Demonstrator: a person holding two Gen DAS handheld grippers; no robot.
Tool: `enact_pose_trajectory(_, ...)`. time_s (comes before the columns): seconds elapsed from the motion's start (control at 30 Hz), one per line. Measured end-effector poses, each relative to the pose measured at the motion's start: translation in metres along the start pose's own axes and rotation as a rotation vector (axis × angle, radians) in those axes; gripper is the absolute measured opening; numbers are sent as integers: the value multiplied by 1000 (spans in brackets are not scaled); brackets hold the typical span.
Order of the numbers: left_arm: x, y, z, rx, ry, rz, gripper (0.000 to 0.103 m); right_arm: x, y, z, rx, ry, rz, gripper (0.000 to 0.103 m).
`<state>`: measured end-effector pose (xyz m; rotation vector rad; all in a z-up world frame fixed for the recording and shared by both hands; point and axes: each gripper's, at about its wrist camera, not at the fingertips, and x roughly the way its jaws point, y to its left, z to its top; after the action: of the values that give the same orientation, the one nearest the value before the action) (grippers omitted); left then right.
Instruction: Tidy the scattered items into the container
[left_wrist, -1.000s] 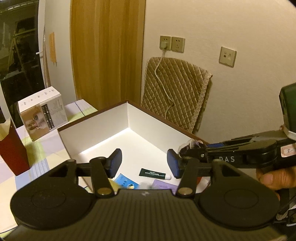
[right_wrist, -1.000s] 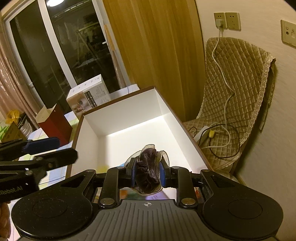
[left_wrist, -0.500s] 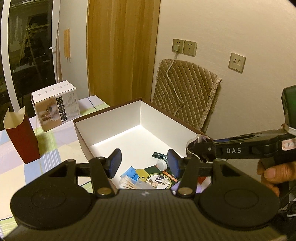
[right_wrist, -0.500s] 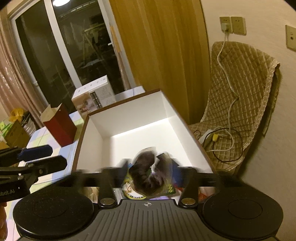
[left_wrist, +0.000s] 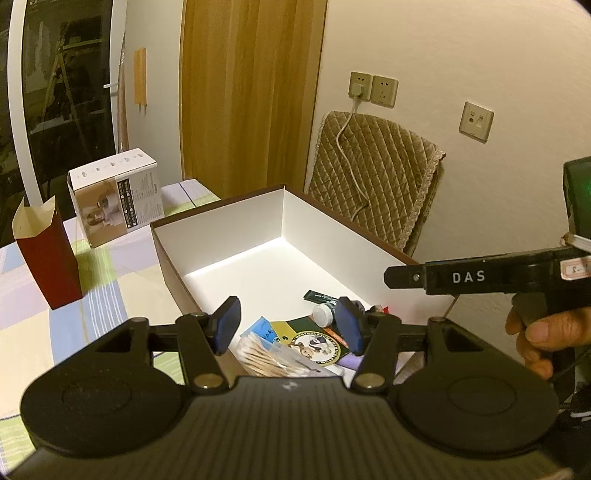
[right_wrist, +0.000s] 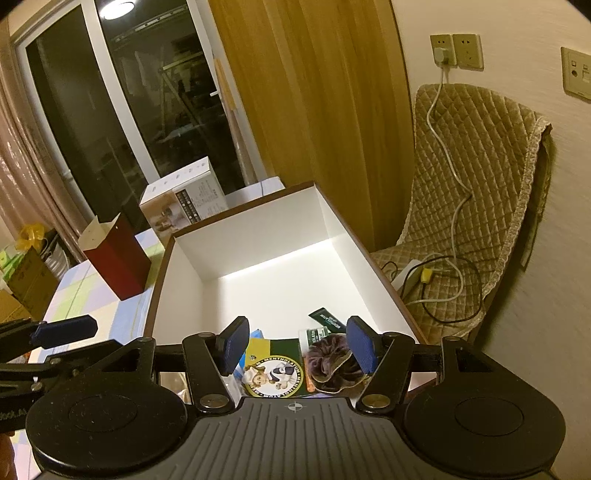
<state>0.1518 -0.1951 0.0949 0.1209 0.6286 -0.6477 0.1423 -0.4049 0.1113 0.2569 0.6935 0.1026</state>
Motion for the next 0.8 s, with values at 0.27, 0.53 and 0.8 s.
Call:
enact_pose_trajectory(0.27,-10,-7,-6,-36,-1,12,75,-4,0,-2,12,-2,4,65)
enact_pose_trajectory(0.53,-35,-13,-14,-108,-6,97,102,-32,1,-10,28,-17,38,95)
enact_pose_trajectory(0.8,-67,-25,-19,-183,-12,181,102,-59,16,-17,-77,36,29,95)
